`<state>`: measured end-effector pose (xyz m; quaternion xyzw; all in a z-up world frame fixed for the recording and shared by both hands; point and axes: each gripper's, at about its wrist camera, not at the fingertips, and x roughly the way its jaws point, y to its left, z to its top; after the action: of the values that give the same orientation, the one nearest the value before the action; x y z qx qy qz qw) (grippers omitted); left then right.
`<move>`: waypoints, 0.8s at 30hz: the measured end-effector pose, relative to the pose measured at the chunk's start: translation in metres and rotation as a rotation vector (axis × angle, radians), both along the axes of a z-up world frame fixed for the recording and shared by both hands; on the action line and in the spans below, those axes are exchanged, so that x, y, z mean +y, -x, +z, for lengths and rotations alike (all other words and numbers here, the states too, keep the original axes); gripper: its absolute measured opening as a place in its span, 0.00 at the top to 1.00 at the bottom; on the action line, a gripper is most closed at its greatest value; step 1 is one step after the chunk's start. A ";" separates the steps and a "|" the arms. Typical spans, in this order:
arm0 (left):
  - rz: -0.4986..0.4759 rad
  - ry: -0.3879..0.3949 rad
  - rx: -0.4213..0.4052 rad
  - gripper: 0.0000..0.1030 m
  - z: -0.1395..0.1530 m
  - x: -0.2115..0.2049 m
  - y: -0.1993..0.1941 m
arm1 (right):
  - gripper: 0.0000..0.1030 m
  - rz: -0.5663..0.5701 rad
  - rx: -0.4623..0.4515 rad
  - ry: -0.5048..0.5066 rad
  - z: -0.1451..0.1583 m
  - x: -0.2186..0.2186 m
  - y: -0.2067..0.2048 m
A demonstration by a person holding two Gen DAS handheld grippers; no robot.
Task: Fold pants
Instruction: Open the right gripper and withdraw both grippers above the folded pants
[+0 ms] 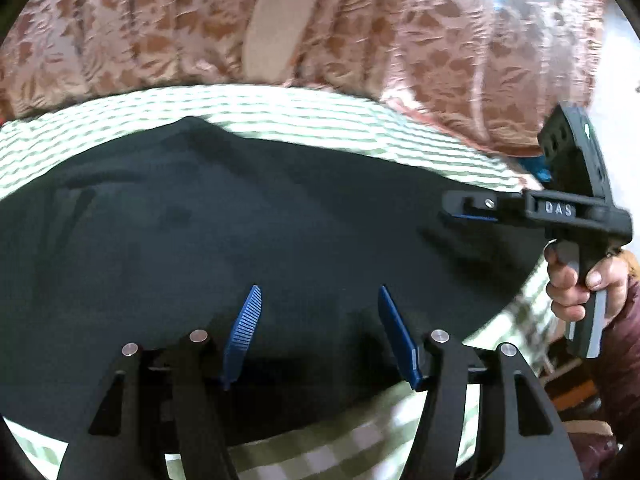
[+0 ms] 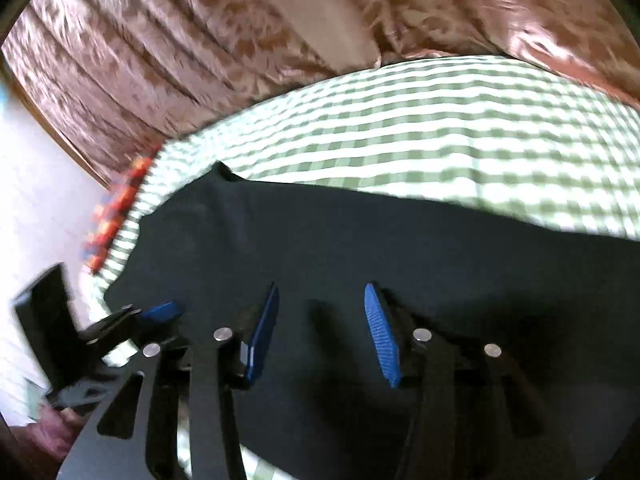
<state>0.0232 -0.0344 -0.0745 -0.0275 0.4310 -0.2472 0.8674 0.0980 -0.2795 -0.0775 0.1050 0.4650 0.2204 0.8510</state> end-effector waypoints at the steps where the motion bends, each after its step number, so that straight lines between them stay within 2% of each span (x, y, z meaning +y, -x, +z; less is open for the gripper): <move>1: 0.026 -0.020 0.015 0.42 -0.005 0.003 -0.005 | 0.58 -0.021 -0.001 0.054 -0.007 0.006 -0.010; 2: 0.039 -0.024 0.030 0.42 -0.011 0.006 -0.010 | 0.59 -0.054 0.021 0.082 -0.016 0.008 -0.024; 3: 0.045 -0.017 0.045 0.42 -0.016 0.009 -0.014 | 0.59 -0.076 0.039 0.070 -0.025 0.007 -0.036; 7: 0.075 0.021 0.058 0.42 -0.019 0.015 -0.024 | 0.58 -0.106 0.020 0.060 -0.027 0.007 -0.041; 11: 0.103 0.120 0.044 0.42 -0.007 0.036 -0.020 | 0.56 -0.087 -0.037 0.114 -0.008 0.016 -0.025; 13: 0.143 0.125 0.021 0.40 -0.003 0.051 -0.018 | 0.57 -0.063 -0.067 0.076 0.004 0.025 -0.021; 14: 0.165 0.130 0.016 0.40 -0.002 0.062 -0.016 | 0.57 -0.008 -0.074 0.035 0.012 0.037 -0.021; 17: 0.227 0.106 -0.003 0.40 0.001 0.085 -0.014 | 0.63 0.112 -0.072 0.006 0.019 0.076 -0.027; 20: 0.279 0.067 -0.023 0.40 0.002 0.104 -0.010 | 0.67 0.187 -0.044 0.004 0.012 0.116 -0.041; 22: 0.311 0.045 -0.024 0.40 0.000 0.113 -0.009 | 0.67 0.185 -0.010 0.017 0.000 0.137 -0.058; 24: 0.349 0.024 -0.017 0.40 -0.004 0.123 -0.009 | 0.74 0.131 -0.001 0.058 -0.011 0.148 -0.076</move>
<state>0.0326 0.0884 -0.0787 -0.1105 0.4094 -0.0981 0.9003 0.1744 -0.1310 -0.0889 0.0496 0.4764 0.2624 0.8377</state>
